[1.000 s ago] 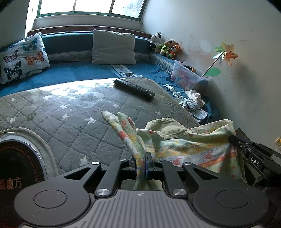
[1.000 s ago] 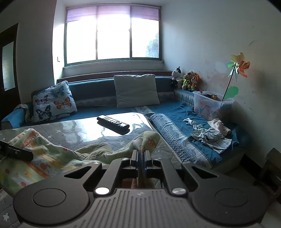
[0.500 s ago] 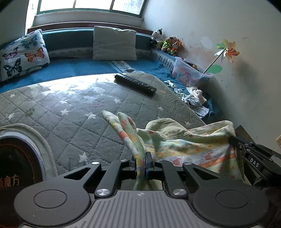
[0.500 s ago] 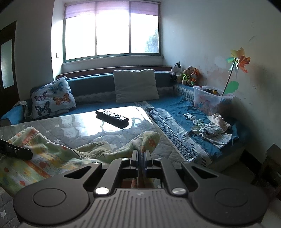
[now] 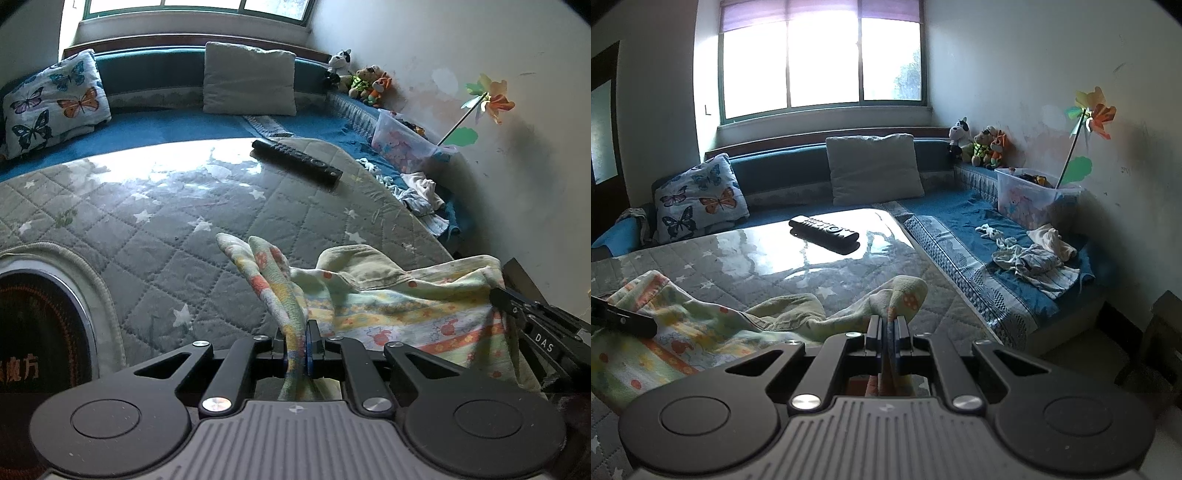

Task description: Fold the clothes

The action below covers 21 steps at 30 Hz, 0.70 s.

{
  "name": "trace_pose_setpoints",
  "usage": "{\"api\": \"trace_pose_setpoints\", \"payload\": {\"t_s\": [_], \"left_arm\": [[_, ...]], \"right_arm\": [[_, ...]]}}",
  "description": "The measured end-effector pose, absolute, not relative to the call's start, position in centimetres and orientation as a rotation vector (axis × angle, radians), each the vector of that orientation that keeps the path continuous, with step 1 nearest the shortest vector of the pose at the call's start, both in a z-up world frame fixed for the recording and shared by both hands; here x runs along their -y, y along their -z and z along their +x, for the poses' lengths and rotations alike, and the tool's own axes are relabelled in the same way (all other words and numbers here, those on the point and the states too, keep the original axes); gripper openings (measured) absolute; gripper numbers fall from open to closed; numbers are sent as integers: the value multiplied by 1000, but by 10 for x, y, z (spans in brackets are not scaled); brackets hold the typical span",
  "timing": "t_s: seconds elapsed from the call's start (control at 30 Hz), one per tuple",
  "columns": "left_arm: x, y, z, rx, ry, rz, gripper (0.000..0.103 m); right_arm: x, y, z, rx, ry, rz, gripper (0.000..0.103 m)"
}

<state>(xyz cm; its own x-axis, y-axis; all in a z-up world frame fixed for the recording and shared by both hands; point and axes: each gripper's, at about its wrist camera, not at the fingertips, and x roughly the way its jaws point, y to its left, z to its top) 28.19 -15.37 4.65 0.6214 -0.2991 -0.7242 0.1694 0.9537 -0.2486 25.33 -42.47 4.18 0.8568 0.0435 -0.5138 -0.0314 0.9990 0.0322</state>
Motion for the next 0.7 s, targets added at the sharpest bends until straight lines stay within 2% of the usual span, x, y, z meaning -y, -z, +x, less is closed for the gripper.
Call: {"api": "trace_pose_setpoints", "payload": {"t_s": [0.5, 0.53, 0.6, 0.7], "left_arm": [[147, -25, 286, -912, 219, -152, 16], [146, -24, 286, -913, 216, -150, 17], [145, -22, 286, -917, 200, -143, 29], [141, -17, 287, -928, 178, -142, 33]], "right_arm": [[432, -28, 256, -576, -12, 40, 10], [432, -28, 256, -577, -13, 39, 11], [431, -26, 256, -578, -16, 40, 13], [429, -24, 256, -582, -22, 42, 19]]}}
